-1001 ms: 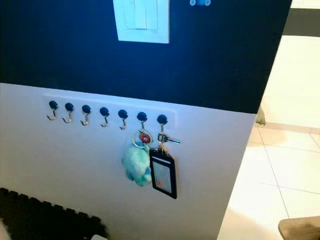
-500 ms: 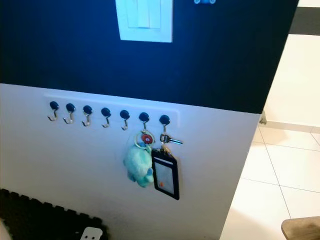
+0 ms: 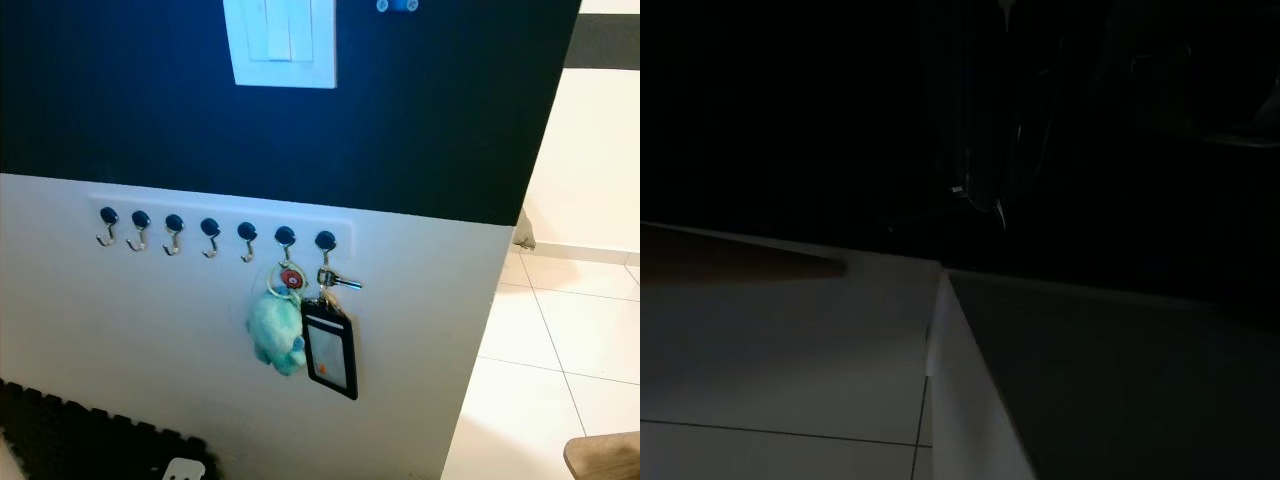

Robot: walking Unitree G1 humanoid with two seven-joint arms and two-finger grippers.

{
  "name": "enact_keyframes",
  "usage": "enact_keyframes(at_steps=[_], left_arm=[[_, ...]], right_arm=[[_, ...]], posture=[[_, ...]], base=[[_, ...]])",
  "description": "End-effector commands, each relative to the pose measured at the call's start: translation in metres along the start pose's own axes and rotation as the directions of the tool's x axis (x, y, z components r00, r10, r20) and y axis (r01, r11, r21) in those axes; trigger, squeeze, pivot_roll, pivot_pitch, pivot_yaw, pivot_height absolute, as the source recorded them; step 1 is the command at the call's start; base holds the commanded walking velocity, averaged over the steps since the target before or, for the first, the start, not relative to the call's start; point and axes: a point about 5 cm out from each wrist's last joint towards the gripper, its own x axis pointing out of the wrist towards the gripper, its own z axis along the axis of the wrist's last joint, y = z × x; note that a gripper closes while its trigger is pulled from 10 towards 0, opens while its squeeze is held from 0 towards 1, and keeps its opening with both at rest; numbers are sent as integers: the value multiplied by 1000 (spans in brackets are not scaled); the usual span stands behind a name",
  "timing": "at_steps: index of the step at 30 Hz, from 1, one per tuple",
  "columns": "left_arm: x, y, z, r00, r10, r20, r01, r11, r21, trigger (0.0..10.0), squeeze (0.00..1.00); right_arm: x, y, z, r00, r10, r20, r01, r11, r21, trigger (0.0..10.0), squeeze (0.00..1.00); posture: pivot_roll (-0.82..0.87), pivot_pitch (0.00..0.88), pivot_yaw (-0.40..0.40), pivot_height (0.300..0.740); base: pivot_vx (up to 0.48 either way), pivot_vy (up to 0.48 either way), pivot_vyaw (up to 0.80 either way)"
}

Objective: Hang keys on a hook

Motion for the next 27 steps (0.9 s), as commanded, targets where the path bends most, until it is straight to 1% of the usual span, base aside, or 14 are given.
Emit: enact_keyframes(at_steps=[1, 27], left_arm=[[-2, 1, -5, 1000, 10, -17, -10, 1000, -13, 10000, 0], [-1, 1, -3, 1000, -1, -13, 1, 1000, 0, 10000, 0]], right_arm=[[-1, 0, -2, 1000, -5, -3, 5, 1000, 11, 10000, 0], [0, -1, 0, 1000, -3, -4, 3, 1000, 5, 10000, 0]], posture=[[28, 26, 32, 740], [29, 25, 27, 740]], base=[[0, 0, 0], [-244, 0, 0]])
